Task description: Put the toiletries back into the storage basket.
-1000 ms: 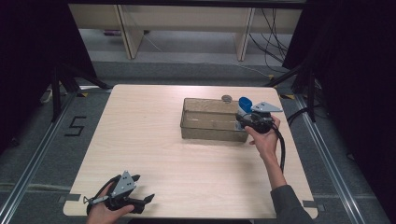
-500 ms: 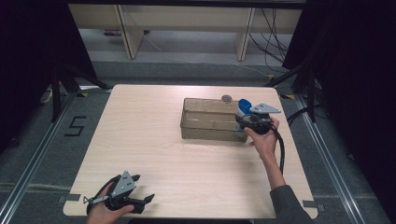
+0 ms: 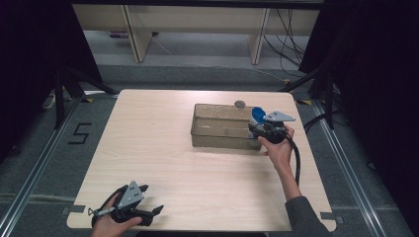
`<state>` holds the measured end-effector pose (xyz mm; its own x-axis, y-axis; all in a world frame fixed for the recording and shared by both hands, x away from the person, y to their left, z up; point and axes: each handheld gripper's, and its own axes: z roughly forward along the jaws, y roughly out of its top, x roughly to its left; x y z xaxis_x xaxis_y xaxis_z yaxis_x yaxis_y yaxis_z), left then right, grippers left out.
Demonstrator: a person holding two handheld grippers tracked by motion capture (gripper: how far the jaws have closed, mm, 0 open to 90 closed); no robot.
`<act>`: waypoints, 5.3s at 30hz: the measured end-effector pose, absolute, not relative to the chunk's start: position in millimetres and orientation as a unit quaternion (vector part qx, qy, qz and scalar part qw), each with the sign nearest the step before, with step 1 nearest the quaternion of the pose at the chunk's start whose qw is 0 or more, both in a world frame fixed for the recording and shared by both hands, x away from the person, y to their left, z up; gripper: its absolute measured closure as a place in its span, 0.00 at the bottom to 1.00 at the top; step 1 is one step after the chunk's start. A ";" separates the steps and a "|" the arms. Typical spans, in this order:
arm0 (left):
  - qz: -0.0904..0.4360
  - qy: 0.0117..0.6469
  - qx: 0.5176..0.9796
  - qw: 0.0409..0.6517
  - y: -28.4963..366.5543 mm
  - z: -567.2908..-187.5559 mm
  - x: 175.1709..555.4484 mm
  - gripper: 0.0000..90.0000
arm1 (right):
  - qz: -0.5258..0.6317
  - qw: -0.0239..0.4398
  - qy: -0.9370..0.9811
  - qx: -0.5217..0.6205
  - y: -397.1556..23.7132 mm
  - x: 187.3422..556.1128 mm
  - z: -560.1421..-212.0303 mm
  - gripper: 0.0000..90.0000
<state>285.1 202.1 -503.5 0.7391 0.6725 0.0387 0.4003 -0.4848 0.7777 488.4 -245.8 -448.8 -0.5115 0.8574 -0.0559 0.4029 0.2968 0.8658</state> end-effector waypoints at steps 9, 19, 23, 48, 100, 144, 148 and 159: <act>0.172 0.318 0.844 0.396 201.9 -503.5 285.0 0.17 | 0.422 0.273 0.756 0.418 -246.8 488.6 -452.6 0.61; 0.174 0.322 0.842 0.396 201.0 -503.9 284.2 0.17 | 0.436 0.270 0.739 0.437 -248.0 486.5 -447.4 0.46; 0.174 0.321 0.843 0.396 201.4 -503.5 284.2 0.17 | 0.444 0.270 0.732 0.440 -247.9 486.3 -444.3 0.37; 0.170 0.320 0.839 0.406 201.4 -503.8 284.3 0.17 | 0.476 0.256 0.702 0.463 -256.1 476.8 -432.0 0.27; 0.176 0.320 0.838 0.406 201.6 -503.6 284.5 0.17 | 0.509 0.247 0.677 0.471 -269.6 437.2 -416.0 0.26; 0.174 0.325 0.832 0.413 200.8 -504.7 284.4 0.17 | 0.515 0.231 0.690 0.453 -249.6 410.3 -415.2 0.18; 0.175 0.325 0.833 0.413 201.0 -504.4 284.2 0.17 | 0.513 0.230 0.695 0.448 -248.4 406.9 -416.3 0.18; 0.172 0.327 0.832 0.414 200.5 -504.8 284.0 0.17 | 0.517 0.217 0.699 0.443 -243.0 399.6 -420.8 0.18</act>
<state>284.0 200.5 -504.8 0.7262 0.6873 0.0158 0.4019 -0.4430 0.8014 399.6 -243.0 -420.8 -0.5127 0.8444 0.1554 0.3956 0.0717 0.9156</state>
